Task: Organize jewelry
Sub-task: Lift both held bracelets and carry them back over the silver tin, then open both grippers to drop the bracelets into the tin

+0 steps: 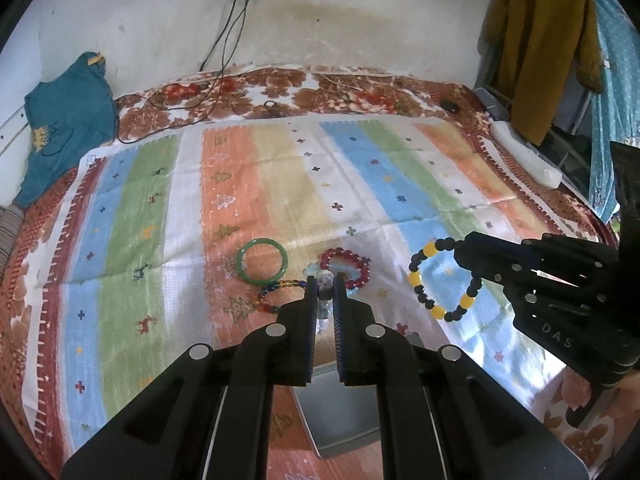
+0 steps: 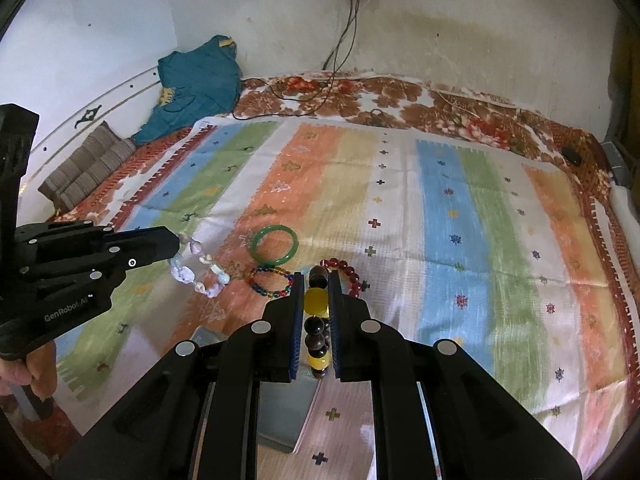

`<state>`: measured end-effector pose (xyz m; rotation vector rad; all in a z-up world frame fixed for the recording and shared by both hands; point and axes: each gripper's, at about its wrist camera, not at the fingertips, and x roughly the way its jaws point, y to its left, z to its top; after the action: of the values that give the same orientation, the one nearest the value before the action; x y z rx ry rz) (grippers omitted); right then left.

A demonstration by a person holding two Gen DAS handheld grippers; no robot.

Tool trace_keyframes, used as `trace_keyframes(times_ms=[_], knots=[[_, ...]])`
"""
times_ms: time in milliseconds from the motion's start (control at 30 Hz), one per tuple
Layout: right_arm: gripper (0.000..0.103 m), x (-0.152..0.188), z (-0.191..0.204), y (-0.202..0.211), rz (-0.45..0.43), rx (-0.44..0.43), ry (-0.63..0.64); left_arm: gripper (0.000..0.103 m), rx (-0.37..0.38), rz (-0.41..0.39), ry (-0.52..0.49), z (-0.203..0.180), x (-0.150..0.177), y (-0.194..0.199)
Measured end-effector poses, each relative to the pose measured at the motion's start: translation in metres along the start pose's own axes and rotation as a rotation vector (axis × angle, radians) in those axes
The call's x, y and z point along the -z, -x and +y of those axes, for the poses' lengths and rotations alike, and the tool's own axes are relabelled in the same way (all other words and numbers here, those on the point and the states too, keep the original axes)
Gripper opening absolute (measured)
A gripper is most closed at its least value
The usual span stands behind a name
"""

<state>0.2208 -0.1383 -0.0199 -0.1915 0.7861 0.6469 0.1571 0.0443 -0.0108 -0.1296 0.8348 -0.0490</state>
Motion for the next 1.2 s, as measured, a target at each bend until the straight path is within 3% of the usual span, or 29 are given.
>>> trace_keyframes(times_ms=[567,933,1000,1033,1200], knots=[[0.013,0.026,0.023,0.035,-0.038,-0.037,0.047,0.007,0.022,-0.032,-0.073,-0.027,0.026,0.033],[0.013,0.037,0.028,0.040,-0.028,-0.053,0.053,0.008,0.028,-0.007,-0.044,-0.029,0.034,0.036],[0.030,0.036,0.024,0.041,-0.041,-0.030,0.035,0.009,0.013,0.009,-0.035,-0.027,0.035,0.034],[0.048,0.034,0.020,0.041,-0.047,-0.025,0.016,0.010,0.002,0.013,-0.034,-0.027,0.035,0.033],[0.050,0.032,0.002,0.032,-0.014,0.003,-0.039,0.025,-0.040,0.018,-0.008,-0.017,0.034,0.030]])
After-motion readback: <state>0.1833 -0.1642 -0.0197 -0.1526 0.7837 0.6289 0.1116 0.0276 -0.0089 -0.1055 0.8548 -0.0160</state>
